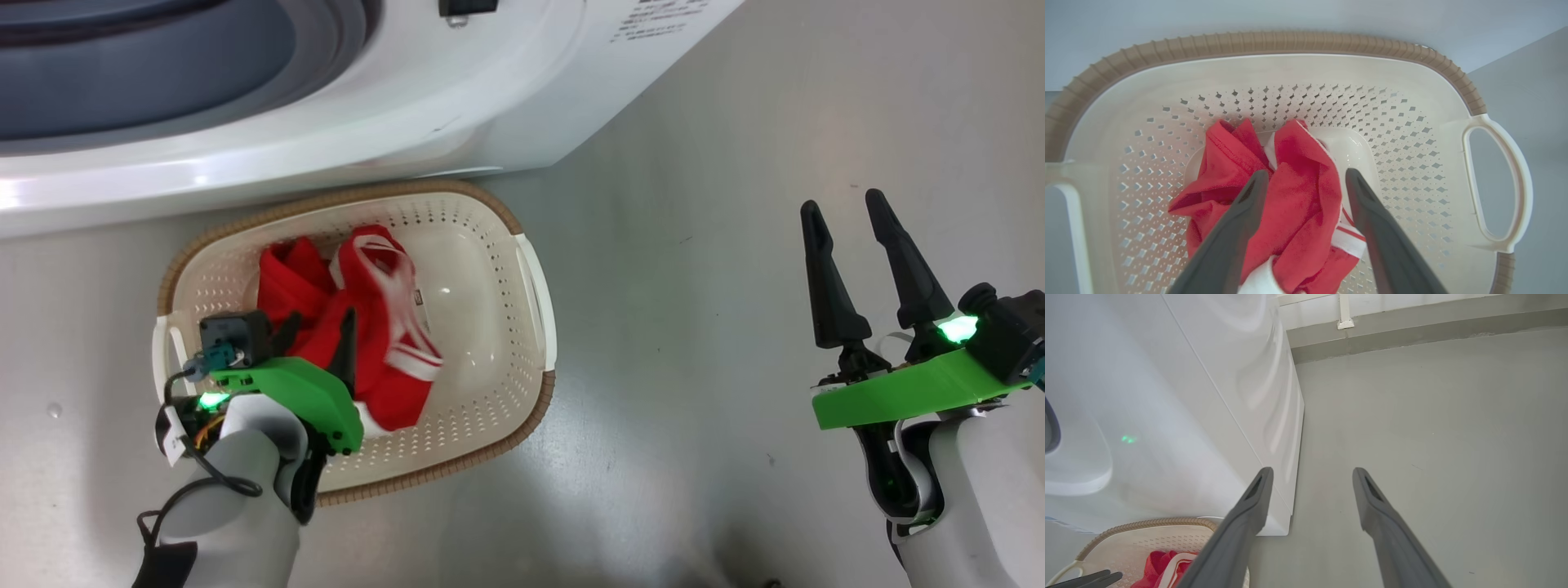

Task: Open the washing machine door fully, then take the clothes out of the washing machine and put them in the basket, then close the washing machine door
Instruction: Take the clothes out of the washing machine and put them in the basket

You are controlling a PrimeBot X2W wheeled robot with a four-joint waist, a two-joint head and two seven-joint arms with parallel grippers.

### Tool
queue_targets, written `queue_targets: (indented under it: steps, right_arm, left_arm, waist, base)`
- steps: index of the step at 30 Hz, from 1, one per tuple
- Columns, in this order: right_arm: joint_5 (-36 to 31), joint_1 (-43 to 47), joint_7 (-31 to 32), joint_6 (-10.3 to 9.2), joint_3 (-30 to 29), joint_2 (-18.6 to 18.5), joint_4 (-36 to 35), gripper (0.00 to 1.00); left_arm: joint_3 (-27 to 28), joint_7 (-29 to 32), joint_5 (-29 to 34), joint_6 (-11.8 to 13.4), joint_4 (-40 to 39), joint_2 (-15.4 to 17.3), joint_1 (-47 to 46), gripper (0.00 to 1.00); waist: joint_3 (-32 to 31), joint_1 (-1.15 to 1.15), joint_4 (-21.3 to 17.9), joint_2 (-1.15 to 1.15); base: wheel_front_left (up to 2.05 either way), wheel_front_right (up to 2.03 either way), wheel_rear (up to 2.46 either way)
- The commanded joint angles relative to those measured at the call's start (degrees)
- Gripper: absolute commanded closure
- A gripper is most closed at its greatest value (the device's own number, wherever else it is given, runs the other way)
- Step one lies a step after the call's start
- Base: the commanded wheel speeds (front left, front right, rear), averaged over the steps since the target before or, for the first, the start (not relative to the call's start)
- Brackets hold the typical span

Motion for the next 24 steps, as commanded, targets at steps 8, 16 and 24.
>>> queue_targets:
  steps: [8, 16, 24]
  right_arm:
    - [0.2, 0.6, -0.4, 0.36, 1.1, -0.3, -0.4, 0.0]
    - [0.0, 2.0, -0.4, 0.36, 1.4, -0.9, 0.3, 0.0]
    - [-0.1, 3.5, -0.4, 0.36, 1.7, -1.4, 1.0, 0.0]
  left_arm:
    - [3.8, -0.5, 1.4, -0.3, -3.0, 1.3, 2.5, 0.0]
    - [8.5, -0.5, 4.5, -0.1, -10.7, 1.4, 7.2, 0.0]
    - [12.4, -0.5, 8.1, -0.3, -17.7, 1.2, 11.5, 0.0]
  waist:
    - [-3.0, 0.0, 0.6, 0.0]
    - [-7.9, 0.0, 1.3, 0.0]
    - [-12.0, 0.0, 1.8, 0.0]
  base:
    - [0.0, 0.0, 0.0]
    - [0.0, 0.0, 0.0]
    - [0.0, 0.0, 0.0]
